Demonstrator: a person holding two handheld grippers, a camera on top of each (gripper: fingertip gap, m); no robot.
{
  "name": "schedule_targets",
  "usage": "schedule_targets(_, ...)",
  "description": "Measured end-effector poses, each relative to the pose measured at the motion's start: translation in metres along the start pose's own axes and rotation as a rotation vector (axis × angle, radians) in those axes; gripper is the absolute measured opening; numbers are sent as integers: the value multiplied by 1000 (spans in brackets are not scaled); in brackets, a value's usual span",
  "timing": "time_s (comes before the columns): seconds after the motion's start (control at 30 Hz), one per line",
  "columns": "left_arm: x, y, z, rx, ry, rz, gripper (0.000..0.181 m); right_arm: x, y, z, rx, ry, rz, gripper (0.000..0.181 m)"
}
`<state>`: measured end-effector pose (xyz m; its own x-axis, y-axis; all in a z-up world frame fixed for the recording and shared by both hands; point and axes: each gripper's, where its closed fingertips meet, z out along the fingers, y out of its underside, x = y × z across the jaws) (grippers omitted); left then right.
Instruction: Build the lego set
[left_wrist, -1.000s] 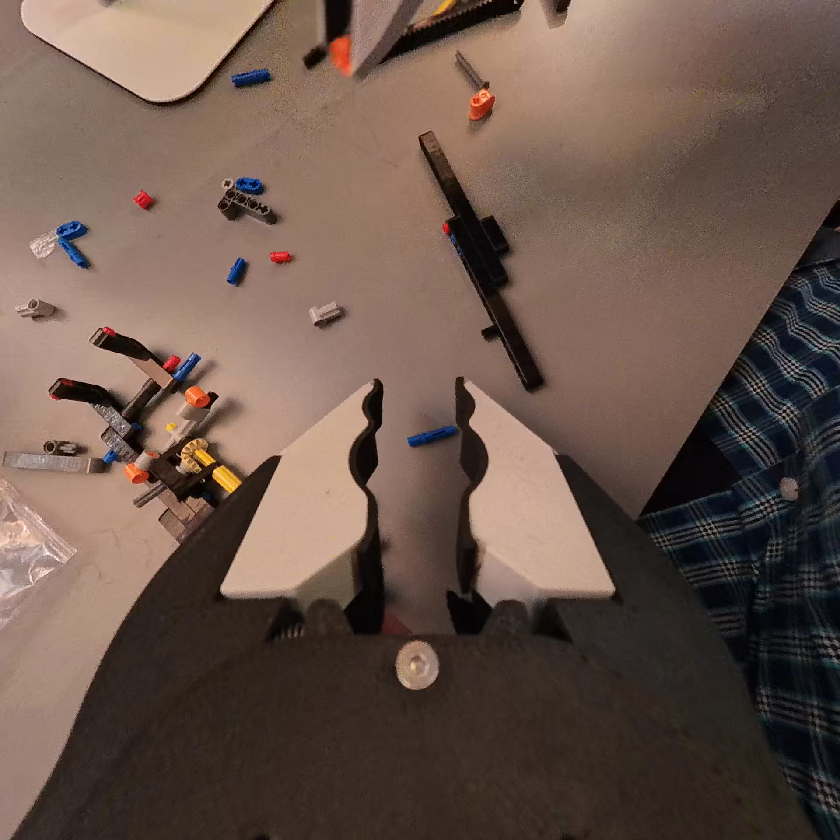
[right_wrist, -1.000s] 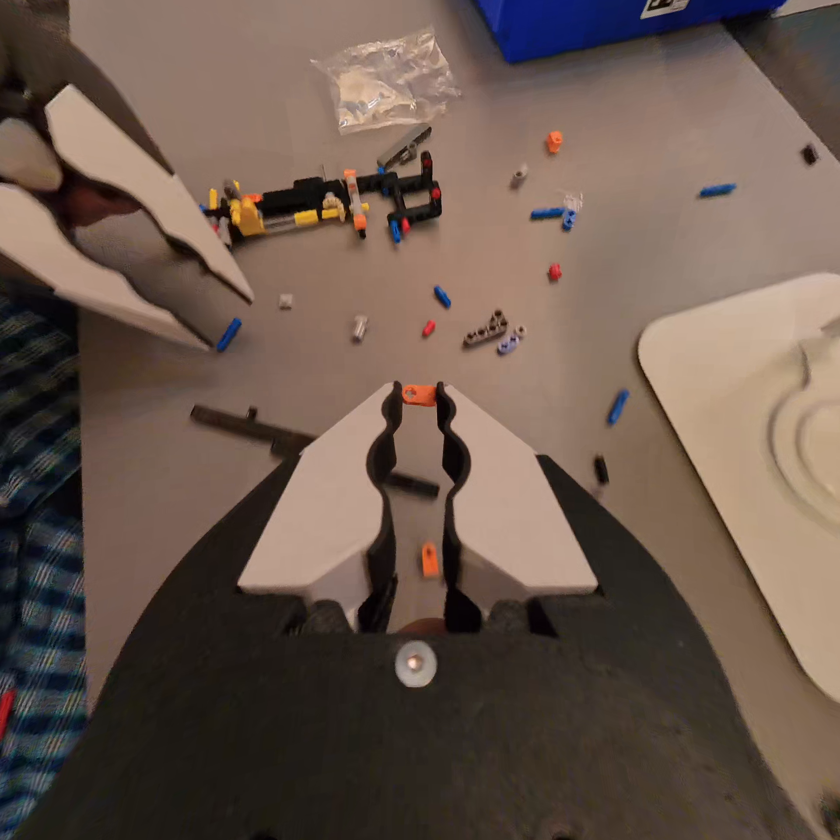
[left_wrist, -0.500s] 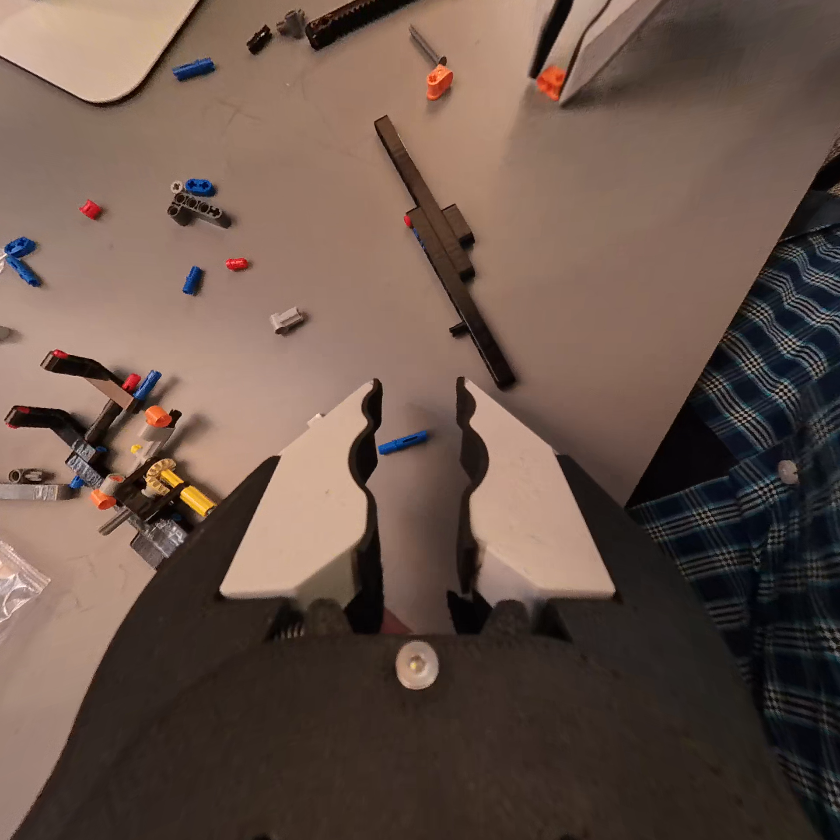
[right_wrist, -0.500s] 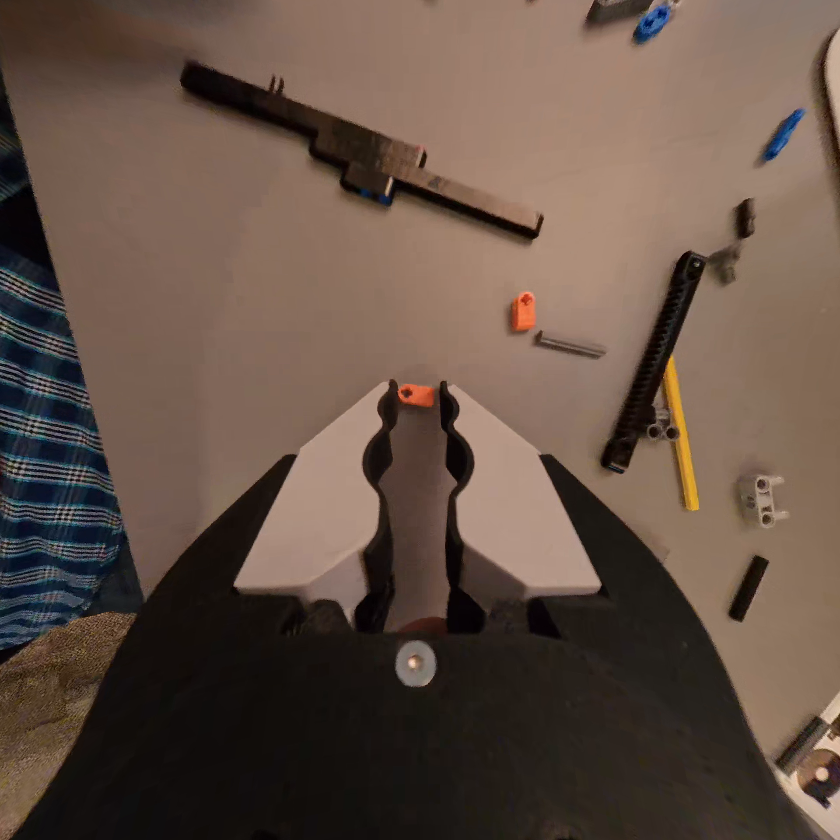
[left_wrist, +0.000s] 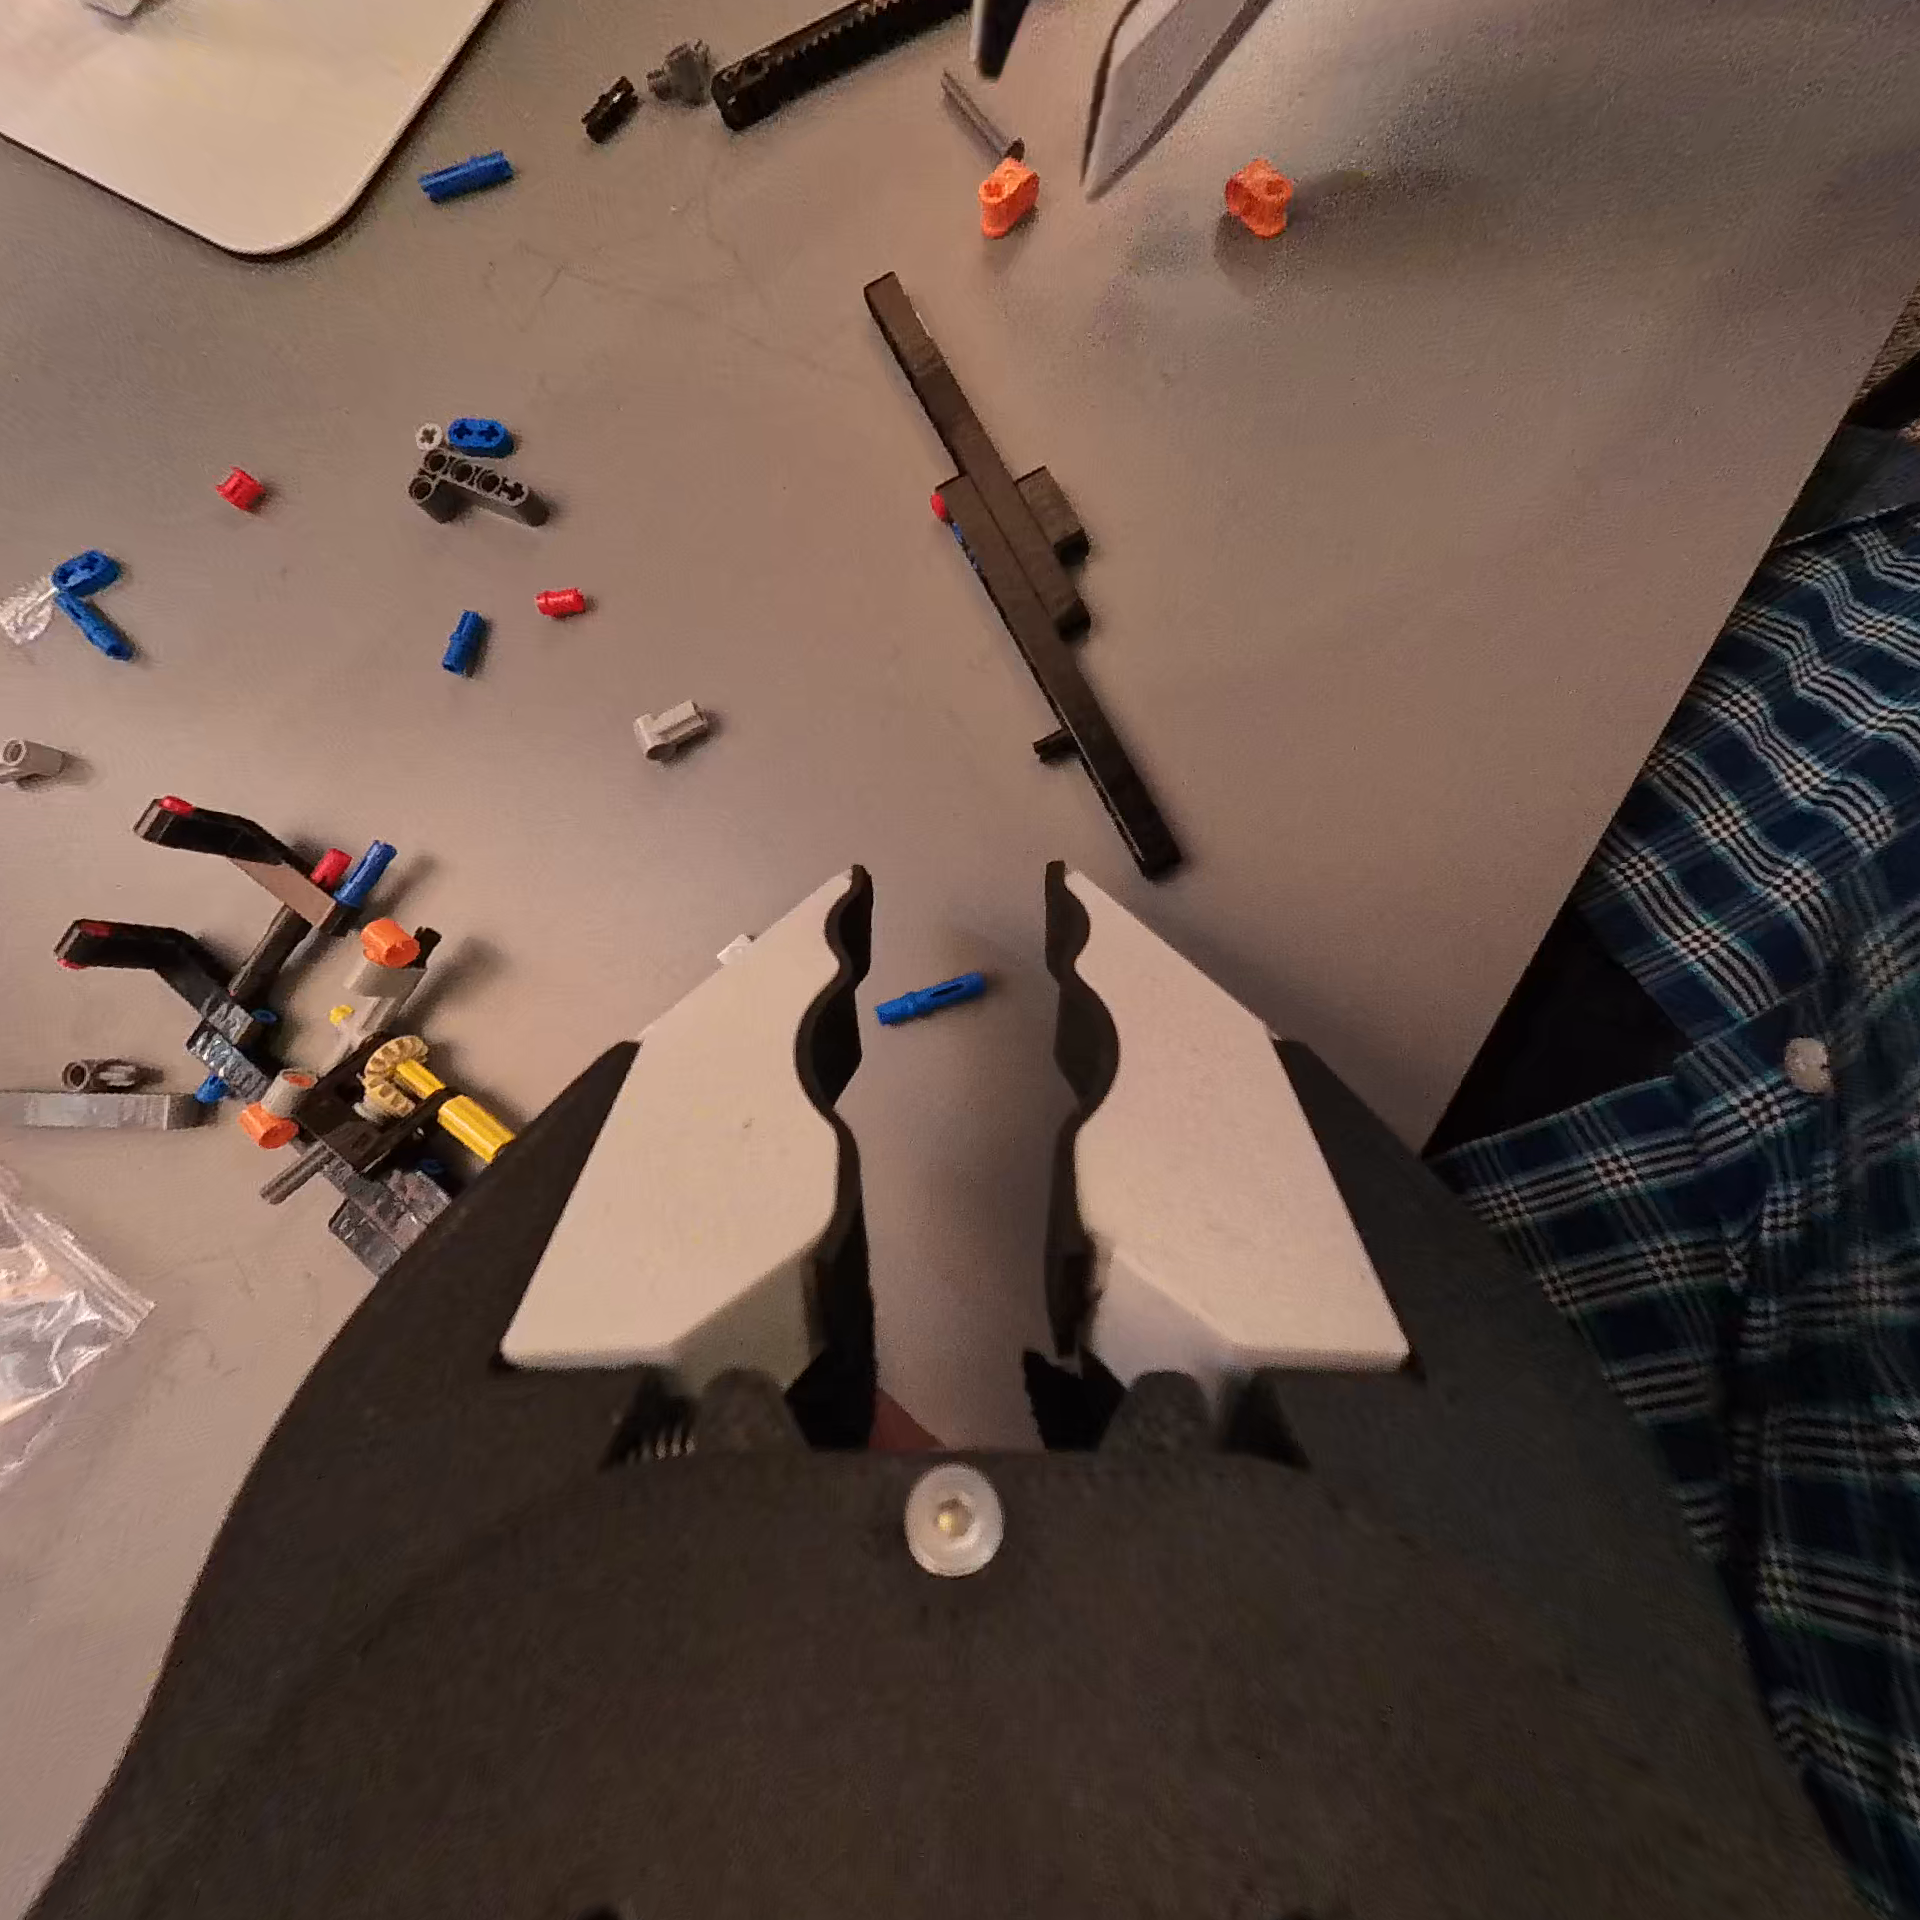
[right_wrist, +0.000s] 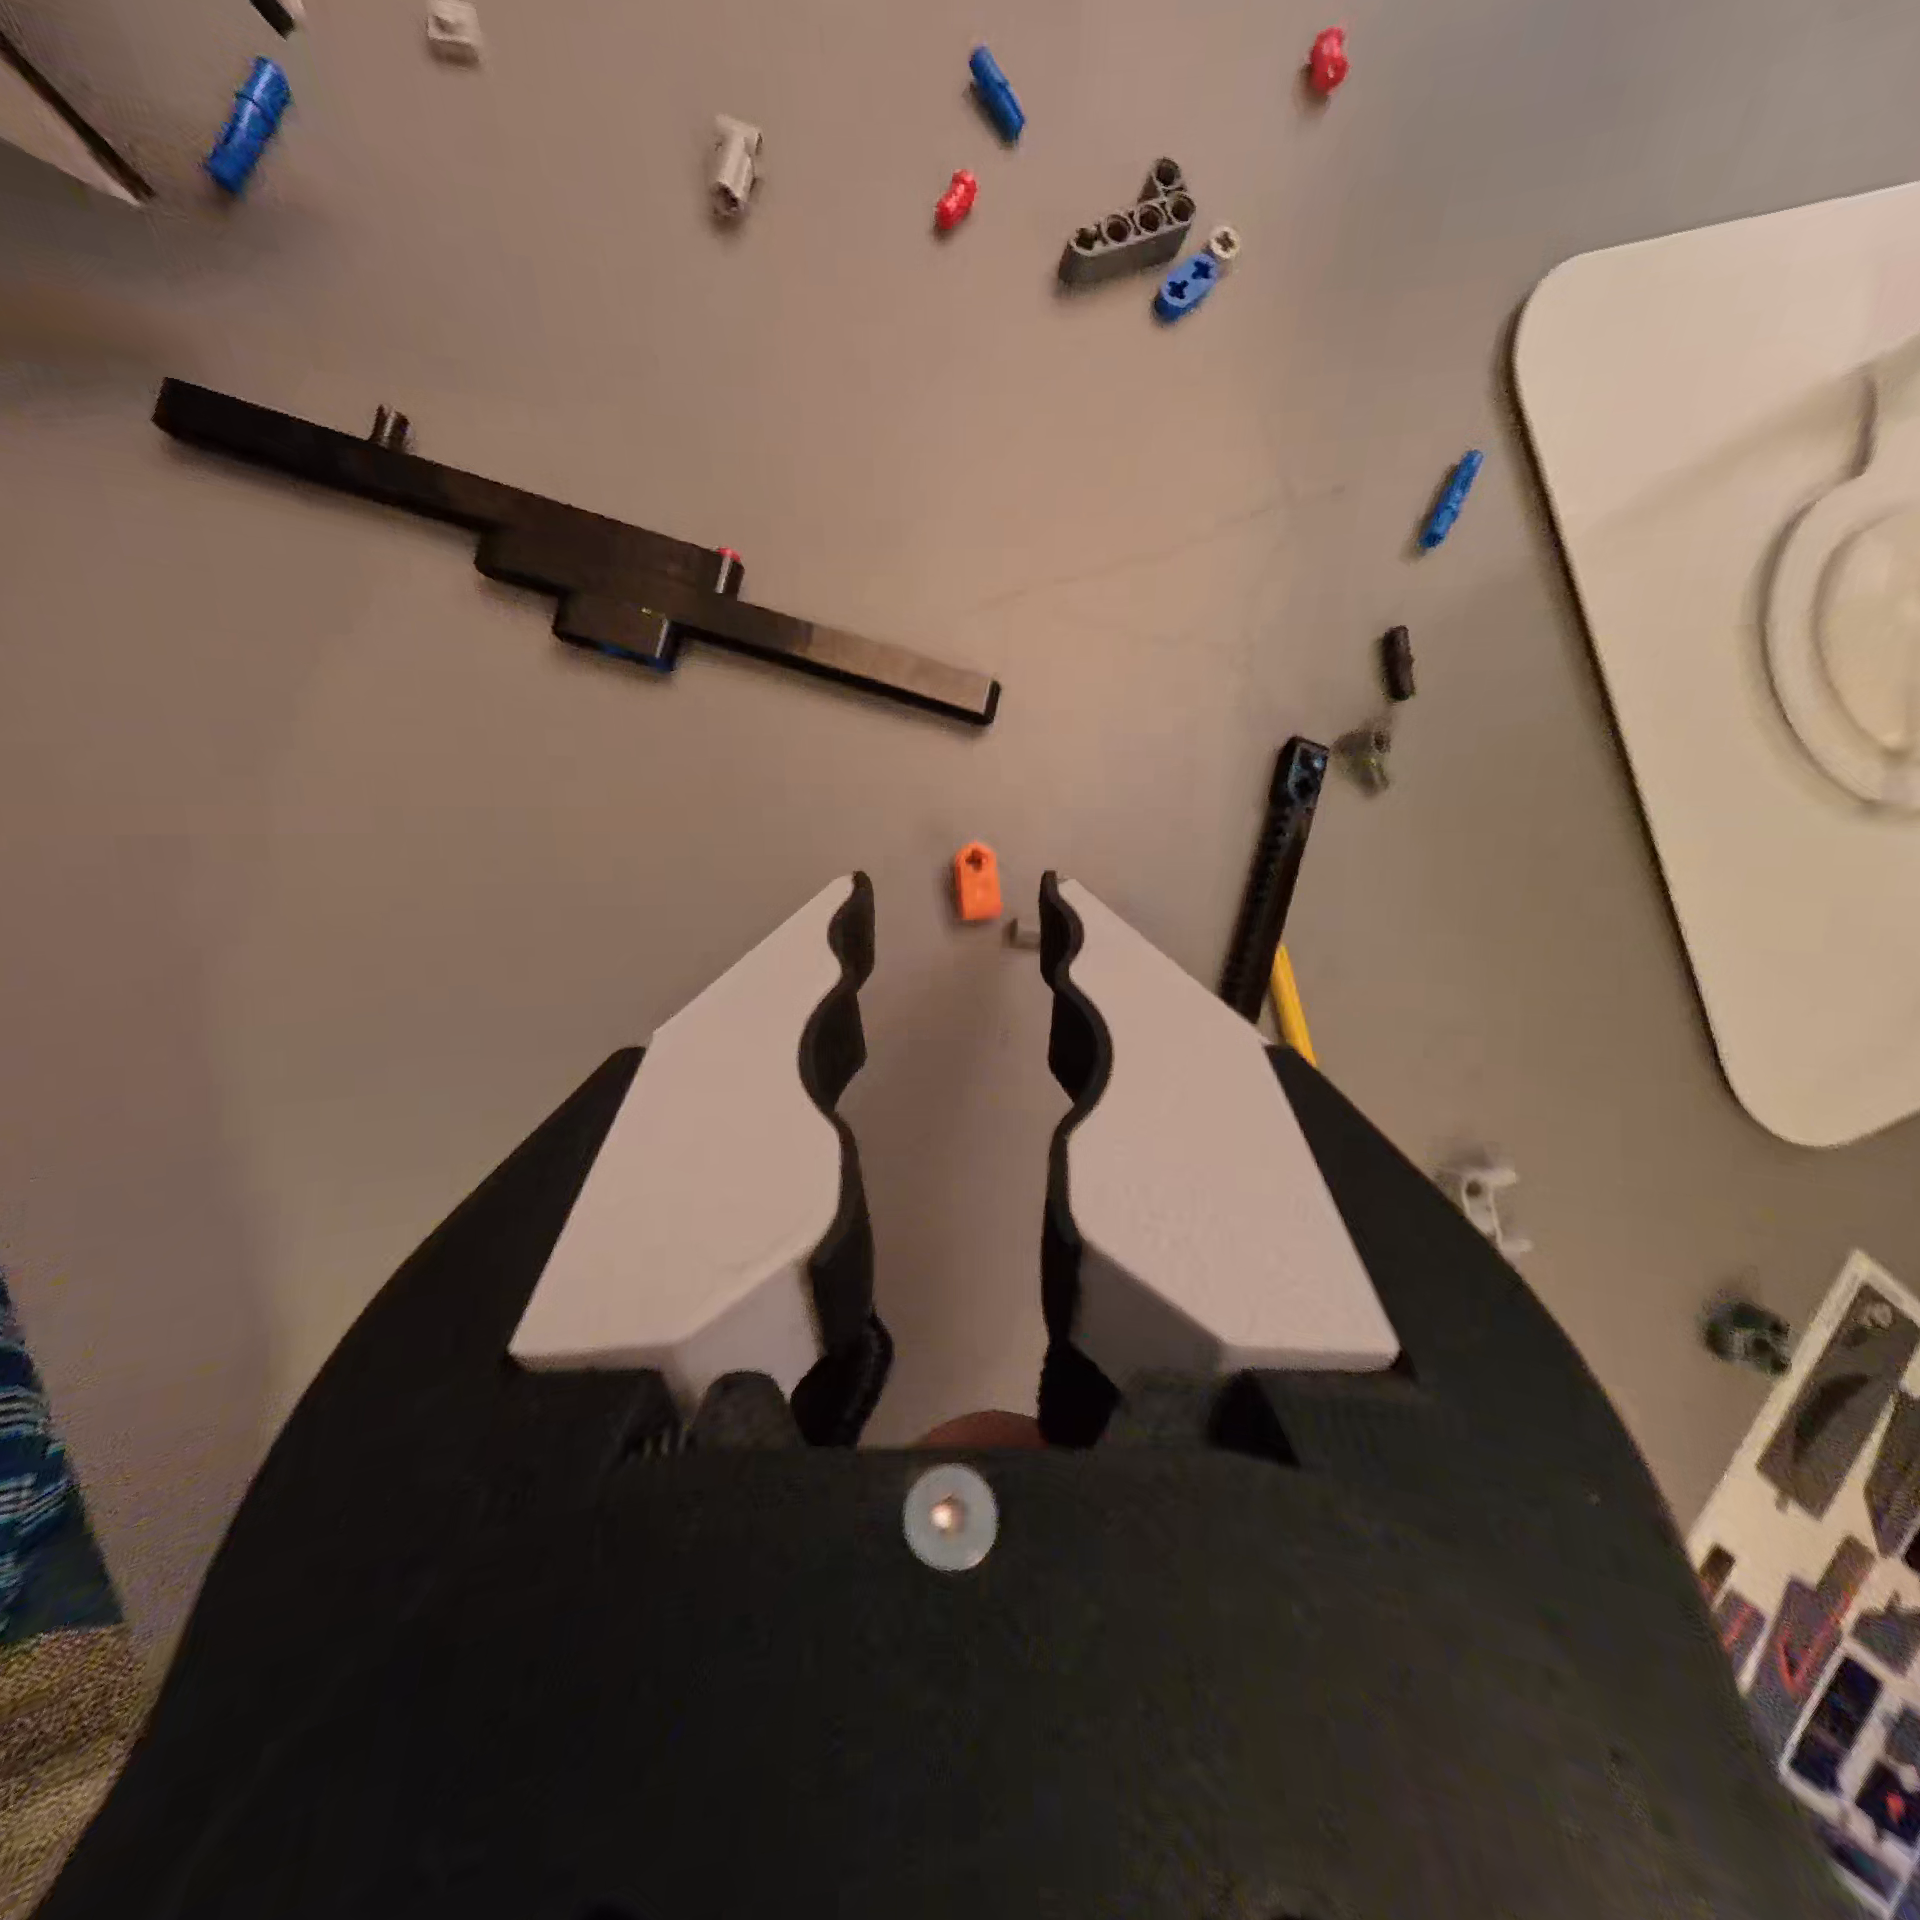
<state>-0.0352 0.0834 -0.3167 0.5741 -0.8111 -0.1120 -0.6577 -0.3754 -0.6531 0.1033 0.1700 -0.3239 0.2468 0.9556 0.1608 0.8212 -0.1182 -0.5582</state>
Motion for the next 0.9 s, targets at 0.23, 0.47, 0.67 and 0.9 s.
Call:
schedule_targets(0.23, -6, 0, -2, 4, -15, -4, 32, -5, 3, 15, -27, -125, -60, 7)
schedule_targets(0.47, -3, 3, 2, -8, -7, -1, 32, -44, 14, 0, -65, -361, -376, 8)
schedule_targets(0.67, -5, 2, 1, -8, -11, -5, 31, -28, 8, -15, -74, -285, -227, 38)
schedule_targets(0.9, -2, 4, 5, -10, 8, -6, 31, -40, 10, -22, -36, -152, 124, 32)
